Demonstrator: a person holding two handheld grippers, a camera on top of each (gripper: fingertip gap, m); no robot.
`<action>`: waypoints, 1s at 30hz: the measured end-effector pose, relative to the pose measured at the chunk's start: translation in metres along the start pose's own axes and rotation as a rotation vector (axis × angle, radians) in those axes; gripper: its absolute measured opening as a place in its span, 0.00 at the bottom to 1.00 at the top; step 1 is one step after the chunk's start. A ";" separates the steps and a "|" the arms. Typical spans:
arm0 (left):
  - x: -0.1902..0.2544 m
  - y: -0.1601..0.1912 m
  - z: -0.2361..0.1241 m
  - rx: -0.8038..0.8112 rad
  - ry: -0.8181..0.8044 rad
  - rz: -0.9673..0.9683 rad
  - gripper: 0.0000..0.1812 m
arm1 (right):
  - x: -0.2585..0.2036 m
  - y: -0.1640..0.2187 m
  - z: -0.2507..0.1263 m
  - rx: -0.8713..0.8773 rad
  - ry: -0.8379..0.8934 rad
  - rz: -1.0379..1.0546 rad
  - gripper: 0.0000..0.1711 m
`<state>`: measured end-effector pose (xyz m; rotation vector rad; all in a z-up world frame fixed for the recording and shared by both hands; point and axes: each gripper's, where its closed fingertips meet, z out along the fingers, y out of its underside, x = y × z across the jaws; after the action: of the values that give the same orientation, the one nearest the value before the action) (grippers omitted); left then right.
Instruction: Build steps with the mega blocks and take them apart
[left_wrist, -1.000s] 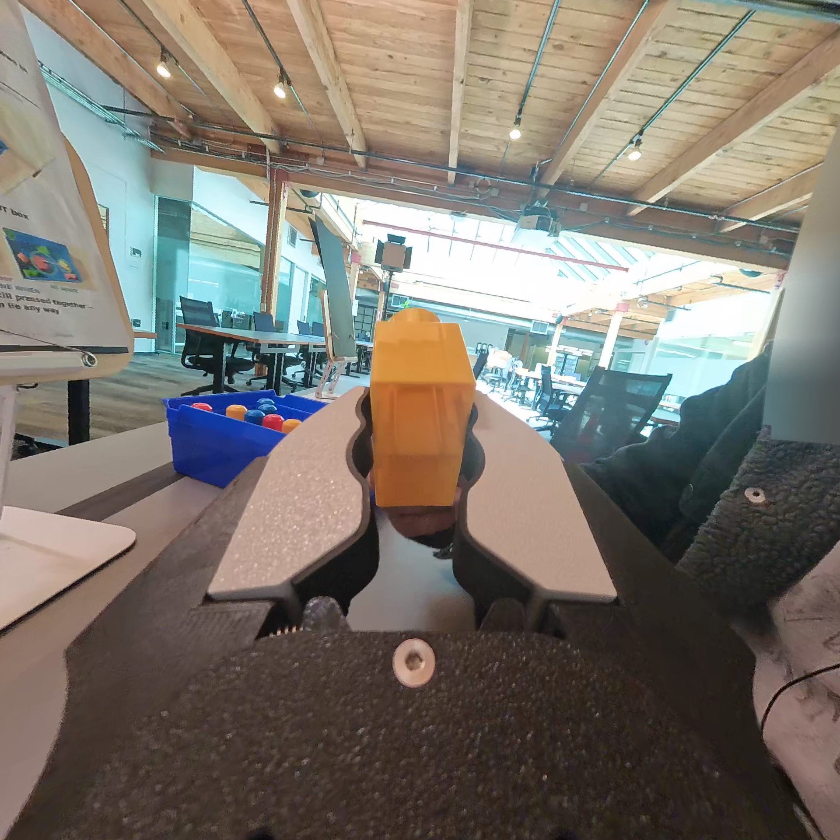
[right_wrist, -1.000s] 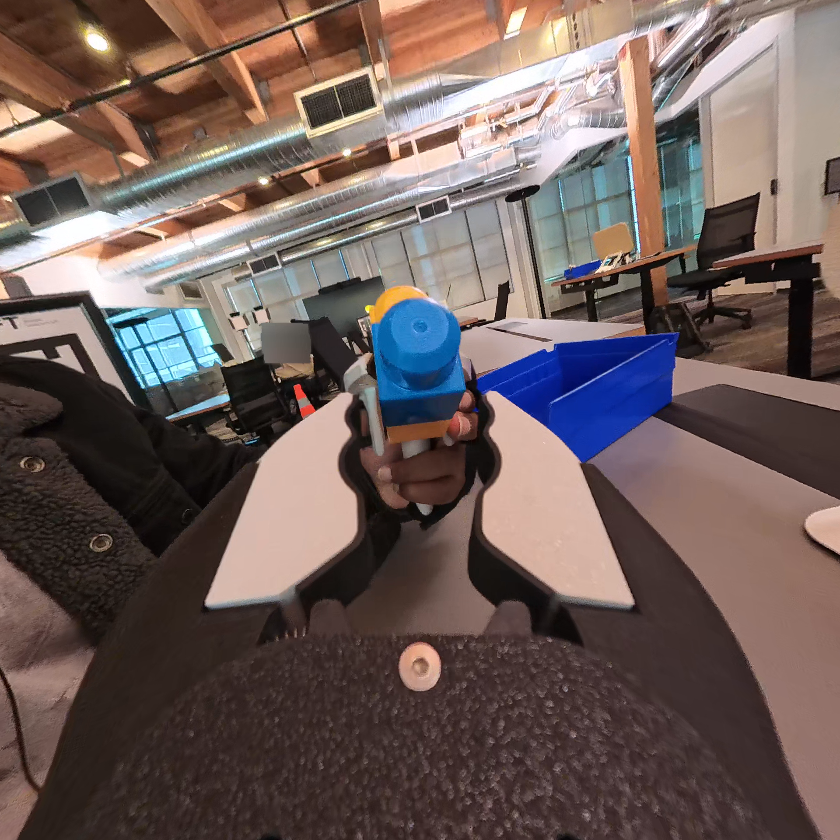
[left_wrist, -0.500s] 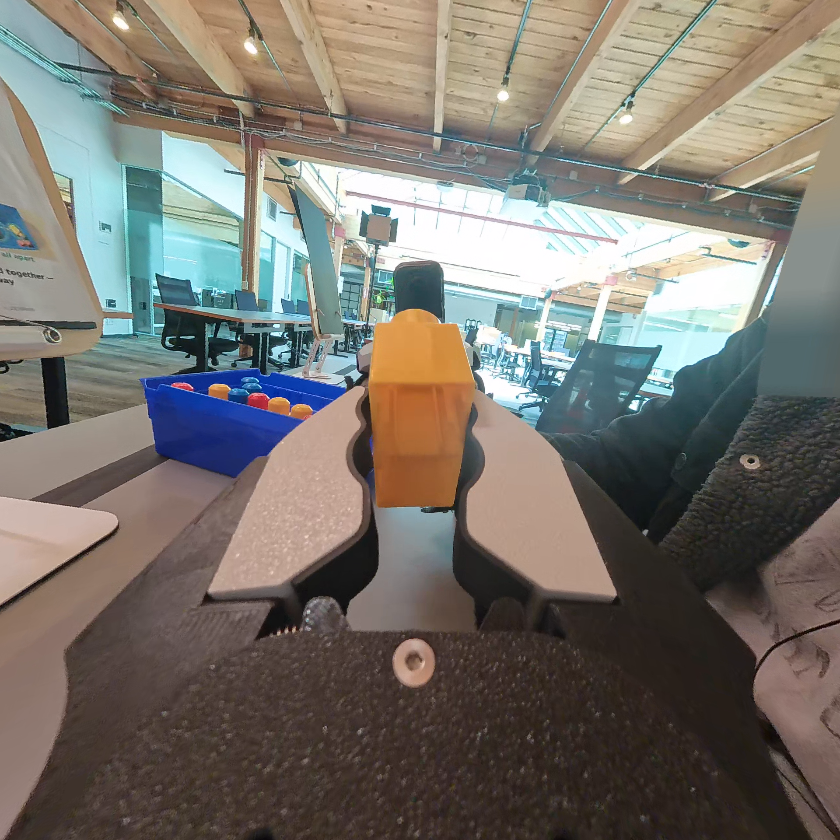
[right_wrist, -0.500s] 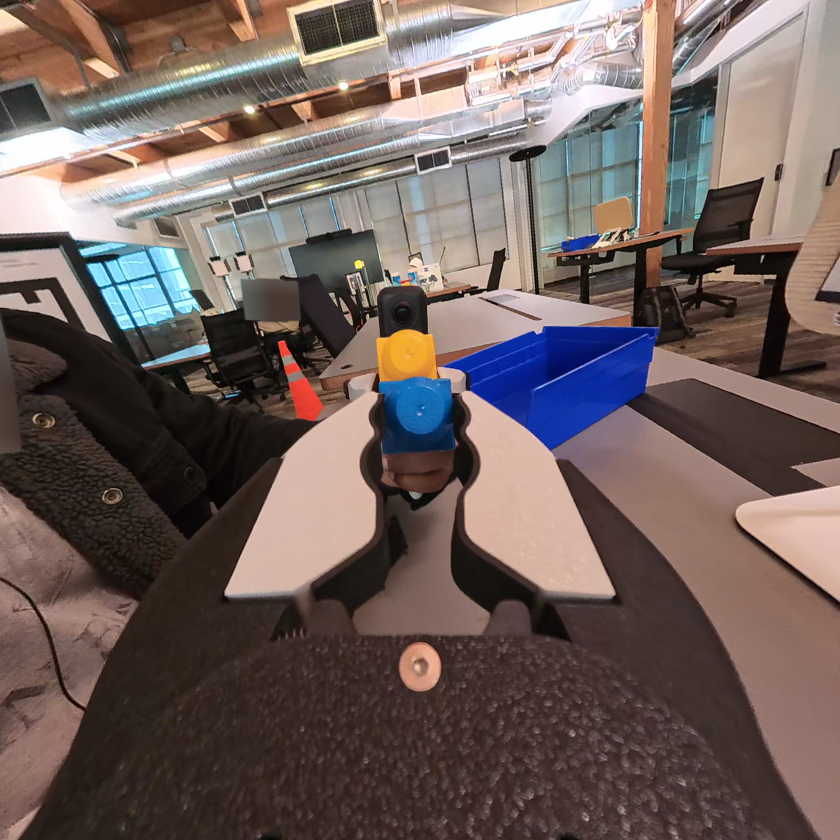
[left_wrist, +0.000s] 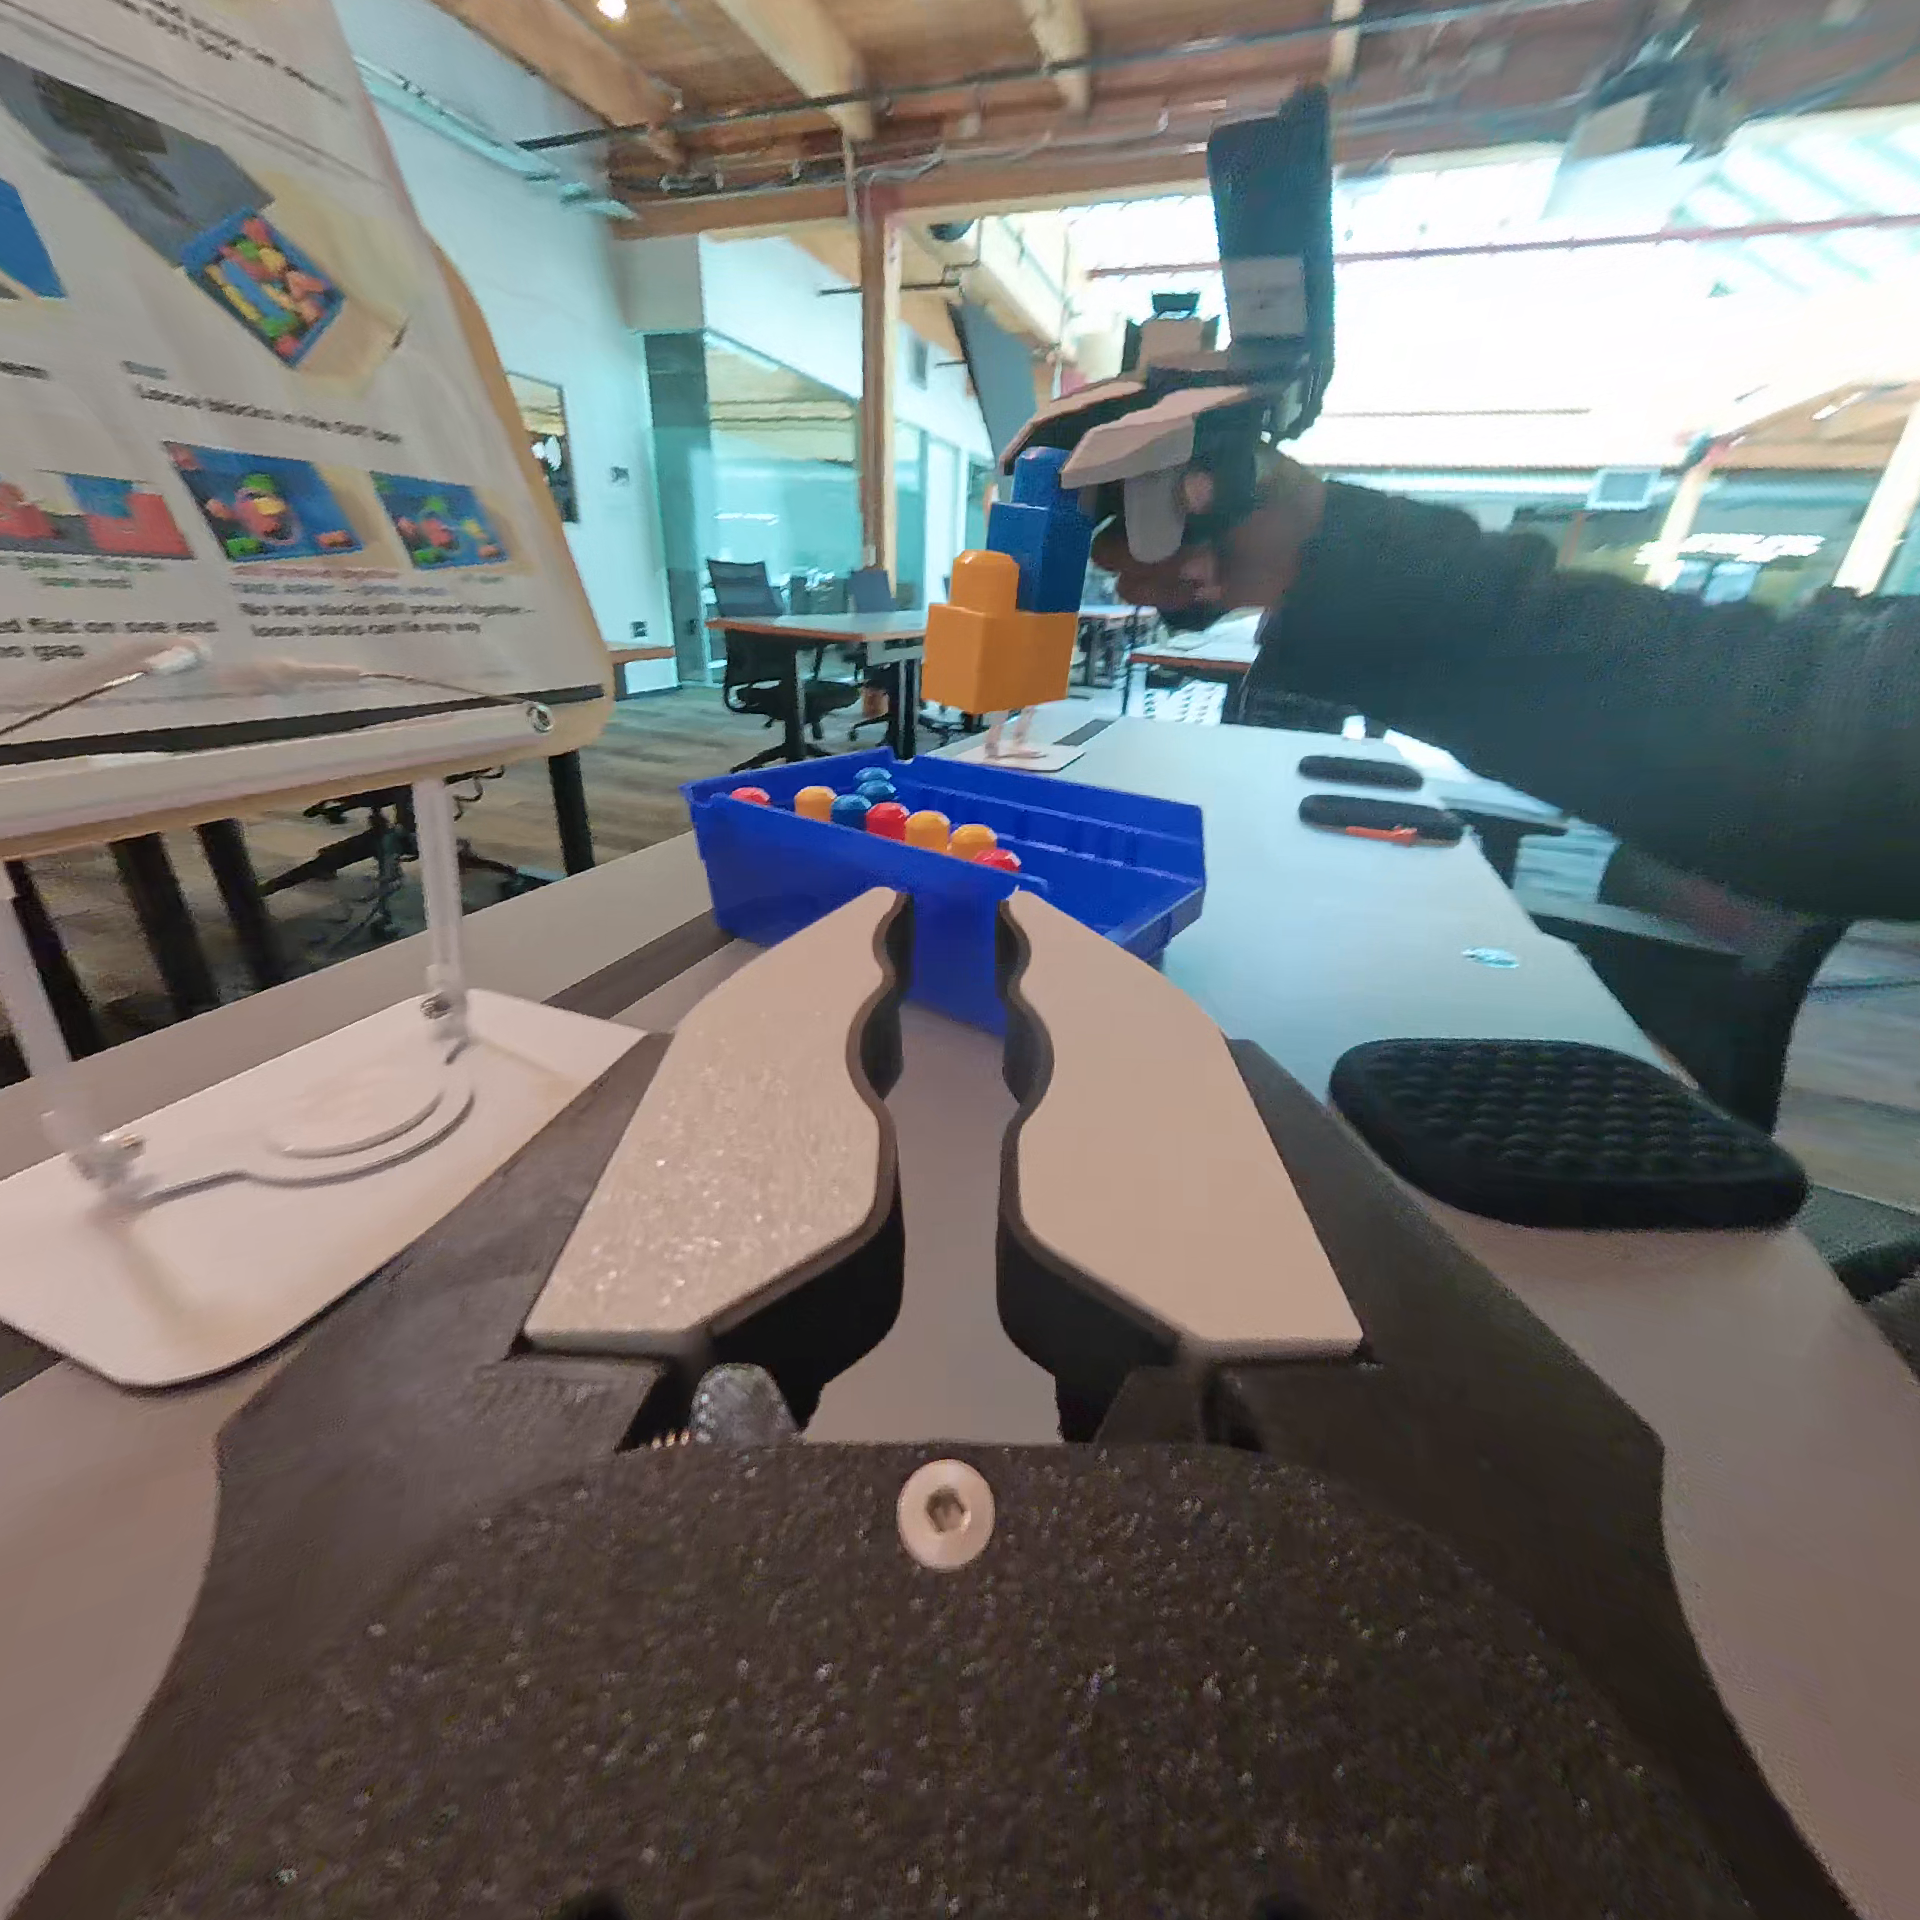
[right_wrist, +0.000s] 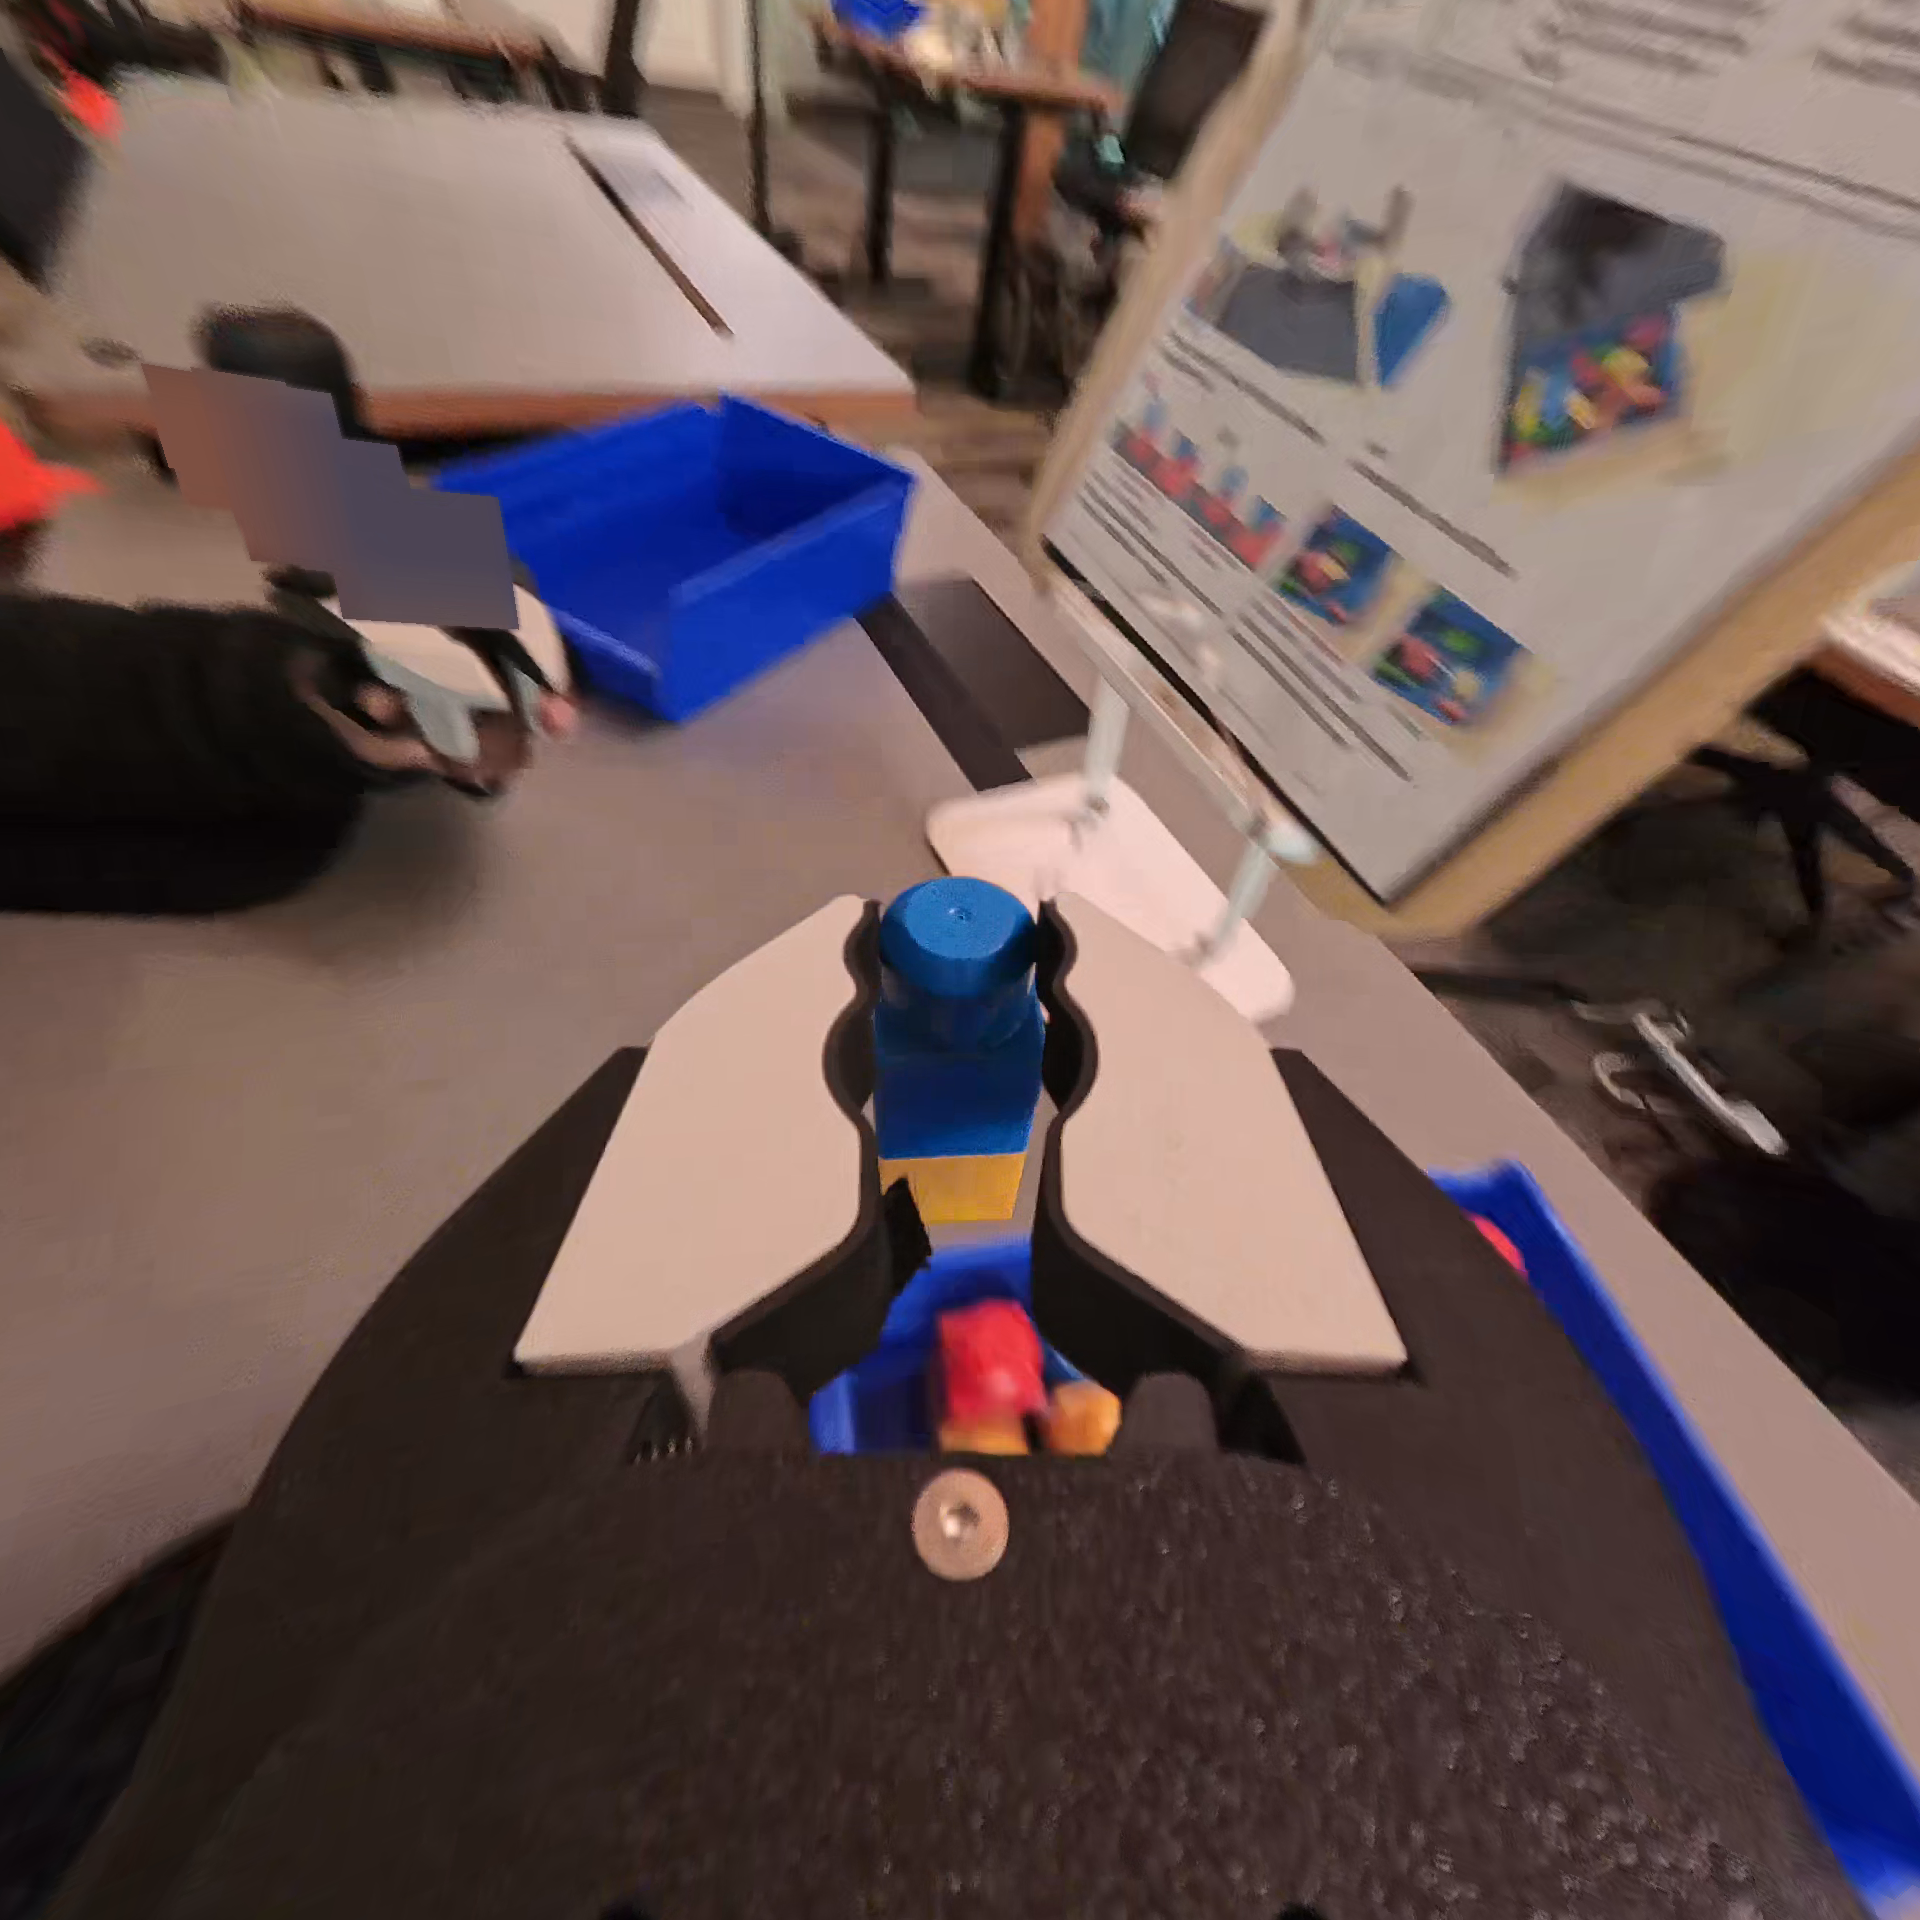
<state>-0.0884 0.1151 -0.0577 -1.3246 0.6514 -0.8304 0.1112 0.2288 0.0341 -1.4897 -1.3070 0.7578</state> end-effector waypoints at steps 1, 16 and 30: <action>-0.001 0.002 0.000 -0.010 -0.010 0.005 0.07 | 0.016 0.009 -0.010 -0.044 0.021 0.004 0.16; -0.015 0.024 0.001 -0.104 -0.073 0.019 0.00 | 0.120 0.180 -0.043 -0.406 0.136 0.112 0.17; -0.016 0.040 0.004 -0.166 -0.075 0.028 0.00 | 0.134 0.226 -0.036 -0.607 0.156 0.056 0.17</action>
<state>-0.0888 0.1322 -0.0970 -1.4857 0.6891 -0.7122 0.2544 0.3607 -0.1461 -2.0227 -1.4492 0.2698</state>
